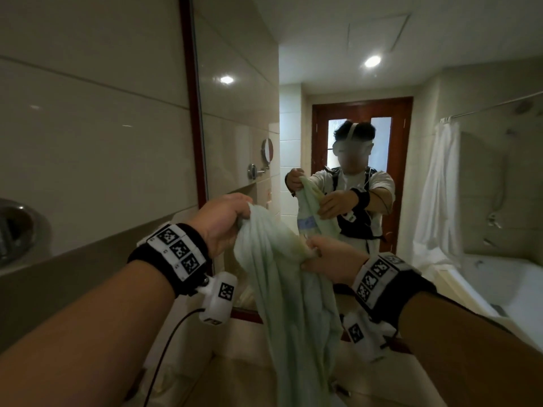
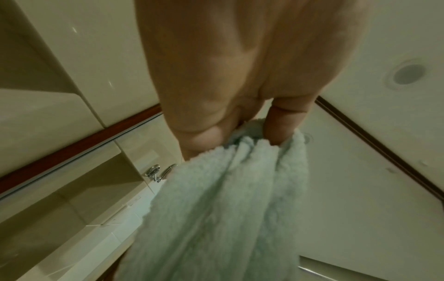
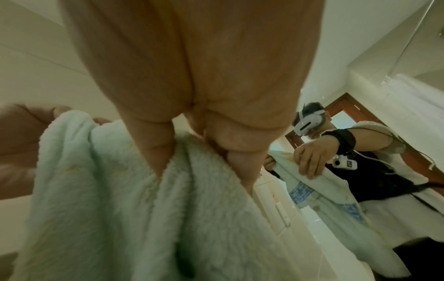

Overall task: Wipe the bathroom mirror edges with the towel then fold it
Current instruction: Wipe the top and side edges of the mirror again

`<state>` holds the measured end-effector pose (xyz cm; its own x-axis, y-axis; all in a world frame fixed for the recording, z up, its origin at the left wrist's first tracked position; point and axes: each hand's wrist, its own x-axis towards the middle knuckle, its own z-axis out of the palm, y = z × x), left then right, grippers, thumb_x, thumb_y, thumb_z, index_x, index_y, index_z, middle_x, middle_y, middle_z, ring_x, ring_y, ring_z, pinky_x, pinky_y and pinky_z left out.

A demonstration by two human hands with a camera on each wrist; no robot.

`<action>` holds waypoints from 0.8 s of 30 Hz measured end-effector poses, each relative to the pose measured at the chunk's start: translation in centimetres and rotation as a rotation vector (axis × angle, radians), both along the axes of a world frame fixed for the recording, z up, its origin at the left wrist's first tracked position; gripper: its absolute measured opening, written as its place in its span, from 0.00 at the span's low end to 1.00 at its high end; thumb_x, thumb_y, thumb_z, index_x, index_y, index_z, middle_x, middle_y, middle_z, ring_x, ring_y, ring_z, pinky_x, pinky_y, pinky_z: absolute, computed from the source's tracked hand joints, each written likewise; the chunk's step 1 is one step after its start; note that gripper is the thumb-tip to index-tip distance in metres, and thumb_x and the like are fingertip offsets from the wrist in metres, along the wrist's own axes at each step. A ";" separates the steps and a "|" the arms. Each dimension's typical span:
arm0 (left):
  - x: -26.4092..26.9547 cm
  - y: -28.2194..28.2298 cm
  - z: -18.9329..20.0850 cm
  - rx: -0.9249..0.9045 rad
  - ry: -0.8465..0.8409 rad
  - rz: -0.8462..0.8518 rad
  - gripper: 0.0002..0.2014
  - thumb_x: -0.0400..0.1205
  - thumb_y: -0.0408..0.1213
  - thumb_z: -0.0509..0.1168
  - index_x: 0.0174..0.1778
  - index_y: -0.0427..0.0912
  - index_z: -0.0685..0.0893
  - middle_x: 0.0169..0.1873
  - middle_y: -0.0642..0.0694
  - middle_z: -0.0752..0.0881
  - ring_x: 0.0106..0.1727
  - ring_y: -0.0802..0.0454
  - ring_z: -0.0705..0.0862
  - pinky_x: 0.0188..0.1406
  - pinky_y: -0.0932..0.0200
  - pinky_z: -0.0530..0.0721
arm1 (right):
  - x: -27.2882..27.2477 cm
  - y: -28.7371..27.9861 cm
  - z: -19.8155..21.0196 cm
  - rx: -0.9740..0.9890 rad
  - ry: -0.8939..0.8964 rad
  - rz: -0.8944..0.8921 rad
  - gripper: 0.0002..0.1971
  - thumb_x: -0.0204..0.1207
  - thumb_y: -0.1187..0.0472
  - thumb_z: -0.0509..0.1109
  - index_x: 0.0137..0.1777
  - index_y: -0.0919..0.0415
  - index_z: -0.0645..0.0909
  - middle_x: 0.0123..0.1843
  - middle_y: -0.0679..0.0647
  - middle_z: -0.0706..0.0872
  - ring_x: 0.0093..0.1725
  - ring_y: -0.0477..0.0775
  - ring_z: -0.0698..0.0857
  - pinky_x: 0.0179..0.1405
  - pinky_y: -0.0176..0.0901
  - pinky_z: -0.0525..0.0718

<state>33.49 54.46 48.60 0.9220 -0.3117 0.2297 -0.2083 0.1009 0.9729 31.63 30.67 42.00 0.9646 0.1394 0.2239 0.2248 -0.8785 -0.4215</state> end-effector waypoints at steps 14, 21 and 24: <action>2.6 -2.4 2.5 0.380 -0.342 0.139 0.06 0.86 0.40 0.67 0.54 0.47 0.88 0.54 0.41 0.90 0.52 0.42 0.89 0.54 0.47 0.86 | -1.4 -2.5 4.4 0.290 0.175 -0.017 0.11 0.85 0.54 0.64 0.48 0.60 0.83 0.53 0.66 0.88 0.57 0.70 0.88 0.63 0.69 0.85; 2.8 -3.1 2.8 0.399 -0.351 0.108 0.11 0.89 0.41 0.61 0.56 0.49 0.90 0.54 0.43 0.91 0.58 0.40 0.89 0.61 0.44 0.87 | -1.4 -4.3 6.6 0.208 0.036 -0.127 0.18 0.87 0.53 0.61 0.55 0.67 0.85 0.54 0.66 0.88 0.54 0.65 0.87 0.59 0.56 0.84; 2.6 -3.1 2.8 0.442 -0.295 0.067 0.10 0.85 0.39 0.61 0.51 0.45 0.88 0.53 0.40 0.90 0.57 0.35 0.87 0.62 0.40 0.84 | -1.3 -5.2 7.3 0.267 -0.071 -0.178 0.20 0.84 0.51 0.63 0.48 0.70 0.84 0.48 0.70 0.88 0.48 0.67 0.86 0.53 0.58 0.84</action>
<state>36.11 51.39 51.40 0.8593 -0.3800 0.3424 -0.4713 -0.3283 0.8186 30.32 25.45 49.31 0.9494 -0.1023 0.2971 0.1148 -0.7671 -0.6311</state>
